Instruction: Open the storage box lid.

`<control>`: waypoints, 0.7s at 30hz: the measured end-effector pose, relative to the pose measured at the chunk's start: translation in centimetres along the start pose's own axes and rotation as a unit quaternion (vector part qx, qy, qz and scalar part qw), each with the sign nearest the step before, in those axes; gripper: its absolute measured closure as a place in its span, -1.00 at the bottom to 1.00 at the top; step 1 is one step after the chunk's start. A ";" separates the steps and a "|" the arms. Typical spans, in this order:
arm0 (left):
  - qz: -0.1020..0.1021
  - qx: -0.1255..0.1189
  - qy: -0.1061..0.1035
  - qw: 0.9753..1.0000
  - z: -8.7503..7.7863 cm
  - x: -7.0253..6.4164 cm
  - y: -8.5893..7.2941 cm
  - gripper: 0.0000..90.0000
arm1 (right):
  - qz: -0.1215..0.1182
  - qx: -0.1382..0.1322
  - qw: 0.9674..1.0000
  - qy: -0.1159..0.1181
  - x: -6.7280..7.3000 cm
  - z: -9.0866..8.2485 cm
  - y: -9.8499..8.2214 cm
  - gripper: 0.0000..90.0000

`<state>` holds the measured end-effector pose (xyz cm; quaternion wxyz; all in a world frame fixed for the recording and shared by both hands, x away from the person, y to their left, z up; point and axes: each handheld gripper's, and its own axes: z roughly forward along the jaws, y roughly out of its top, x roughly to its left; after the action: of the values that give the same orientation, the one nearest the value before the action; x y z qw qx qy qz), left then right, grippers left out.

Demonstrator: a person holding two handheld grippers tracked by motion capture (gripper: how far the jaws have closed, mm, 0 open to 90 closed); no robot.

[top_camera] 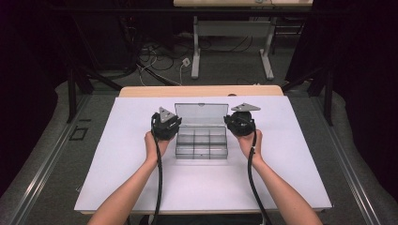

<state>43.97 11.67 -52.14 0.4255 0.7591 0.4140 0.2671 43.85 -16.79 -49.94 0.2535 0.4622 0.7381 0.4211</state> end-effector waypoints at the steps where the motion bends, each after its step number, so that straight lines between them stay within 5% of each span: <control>1: -0.001 0.003 -0.001 1.000 0.1 0.0 -0.1 0.72 | 0.000 0.003 1.000 -0.001 0.0 0.2 -0.1 0.84; 9: -0.001 0.032 0.007 0.999 1.1 0.4 -0.9 0.71 | -0.005 0.028 1.000 -0.006 -0.3 1.5 -0.8 0.84; 13: 0.002 0.035 0.006 0.999 0.8 0.6 -0.7 0.53 | -0.003 0.037 0.999 -0.001 -0.4 1.6 -0.9 0.77; 21: 0.013 0.062 -0.008 0.998 -1.6 0.9 0.3 -0.29 | -0.033 0.063 0.997 0.031 0.4 0.5 -0.7 0.33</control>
<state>43.35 13.04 -51.08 0.3773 0.7916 0.4163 0.2404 43.73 -16.37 -50.81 0.2144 0.4397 0.7856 0.3790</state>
